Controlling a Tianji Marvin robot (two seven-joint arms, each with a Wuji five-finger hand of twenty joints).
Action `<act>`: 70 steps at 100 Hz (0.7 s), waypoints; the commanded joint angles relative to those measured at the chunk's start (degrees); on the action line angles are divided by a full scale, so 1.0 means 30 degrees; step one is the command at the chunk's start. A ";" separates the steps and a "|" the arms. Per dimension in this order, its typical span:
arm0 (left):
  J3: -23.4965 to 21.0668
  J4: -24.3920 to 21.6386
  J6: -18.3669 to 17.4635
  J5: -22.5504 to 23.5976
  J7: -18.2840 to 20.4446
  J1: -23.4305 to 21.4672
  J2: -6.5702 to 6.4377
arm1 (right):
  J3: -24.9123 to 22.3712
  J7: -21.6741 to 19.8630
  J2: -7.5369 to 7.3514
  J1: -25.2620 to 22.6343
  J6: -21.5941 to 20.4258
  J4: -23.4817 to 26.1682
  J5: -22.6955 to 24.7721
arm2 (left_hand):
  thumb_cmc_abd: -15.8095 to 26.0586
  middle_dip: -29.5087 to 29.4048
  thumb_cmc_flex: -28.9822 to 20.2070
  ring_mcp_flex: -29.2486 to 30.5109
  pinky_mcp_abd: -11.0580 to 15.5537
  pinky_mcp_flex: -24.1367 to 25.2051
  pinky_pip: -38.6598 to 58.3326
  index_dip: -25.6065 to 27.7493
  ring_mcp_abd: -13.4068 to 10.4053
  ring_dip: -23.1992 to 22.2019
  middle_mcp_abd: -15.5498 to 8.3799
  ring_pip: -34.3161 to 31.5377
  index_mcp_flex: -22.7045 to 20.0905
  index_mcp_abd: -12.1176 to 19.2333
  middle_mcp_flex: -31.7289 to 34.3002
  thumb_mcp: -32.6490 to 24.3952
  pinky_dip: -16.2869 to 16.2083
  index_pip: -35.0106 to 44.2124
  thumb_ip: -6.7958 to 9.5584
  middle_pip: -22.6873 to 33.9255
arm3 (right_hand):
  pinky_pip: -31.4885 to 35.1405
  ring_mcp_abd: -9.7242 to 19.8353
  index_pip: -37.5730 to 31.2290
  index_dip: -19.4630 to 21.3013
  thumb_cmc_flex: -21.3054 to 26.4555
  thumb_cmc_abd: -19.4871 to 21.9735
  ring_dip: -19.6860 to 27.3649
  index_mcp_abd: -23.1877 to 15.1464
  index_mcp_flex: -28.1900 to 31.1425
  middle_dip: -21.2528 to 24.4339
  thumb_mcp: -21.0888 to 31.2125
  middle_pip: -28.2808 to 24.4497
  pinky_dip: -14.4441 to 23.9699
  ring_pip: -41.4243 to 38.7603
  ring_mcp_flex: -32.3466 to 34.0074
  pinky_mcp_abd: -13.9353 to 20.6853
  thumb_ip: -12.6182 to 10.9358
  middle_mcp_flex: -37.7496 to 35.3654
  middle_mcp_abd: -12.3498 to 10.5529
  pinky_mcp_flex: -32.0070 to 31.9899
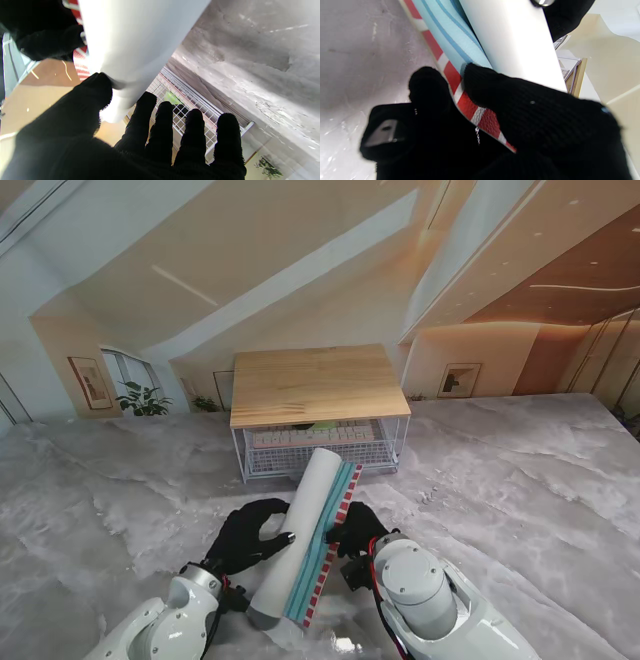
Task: Unroll the mouse pad and set up the keyboard and mouse from the tabletop organizer
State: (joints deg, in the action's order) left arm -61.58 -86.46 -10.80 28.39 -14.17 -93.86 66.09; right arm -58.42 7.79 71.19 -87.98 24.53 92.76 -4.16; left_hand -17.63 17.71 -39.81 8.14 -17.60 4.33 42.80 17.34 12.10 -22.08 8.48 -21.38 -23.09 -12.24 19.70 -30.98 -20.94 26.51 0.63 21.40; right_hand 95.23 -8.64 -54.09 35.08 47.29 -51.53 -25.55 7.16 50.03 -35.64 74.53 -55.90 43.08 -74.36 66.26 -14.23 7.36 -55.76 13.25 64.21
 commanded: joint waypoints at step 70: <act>-0.2424 -0.1166 -0.3125 0.2911 0.0500 -0.0854 -0.0527 | -0.0504 -0.1695 -0.0320 -0.0099 0.0683 0.0407 -0.0388 | 0.0769 -0.0216 0.0086 0.0029 0.0381 0.0162 0.0036 -0.0115 -0.1152 0.0025 -0.0720 -0.0020 -0.0428 0.1424 0.0520 -0.0387 -0.0031 -0.0375 0.0607 -0.0017 | 0.2084 -0.0158 -0.0872 0.0259 0.1113 -0.0166 0.0285 -0.1809 0.1843 -0.0227 0.1828 -0.0213 -0.0134 -0.0940 0.1202 0.1885 -0.1008 -0.0535 0.0251 0.0631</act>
State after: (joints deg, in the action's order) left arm -68.18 -89.55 -18.39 36.06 -14.14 -97.56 65.24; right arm -59.71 4.48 70.68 -88.04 26.27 93.26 -5.23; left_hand -16.80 17.59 -39.89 8.20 -18.38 4.93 43.53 16.98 11.63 -22.35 8.43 -21.76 -23.61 -9.62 19.98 -31.03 -21.49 25.08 1.63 21.15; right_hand 95.44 -8.64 -54.08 34.71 47.29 -52.10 -25.00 7.30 50.03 -35.64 74.63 -55.90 43.08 -74.87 66.26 -14.23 7.34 -55.76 13.26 64.22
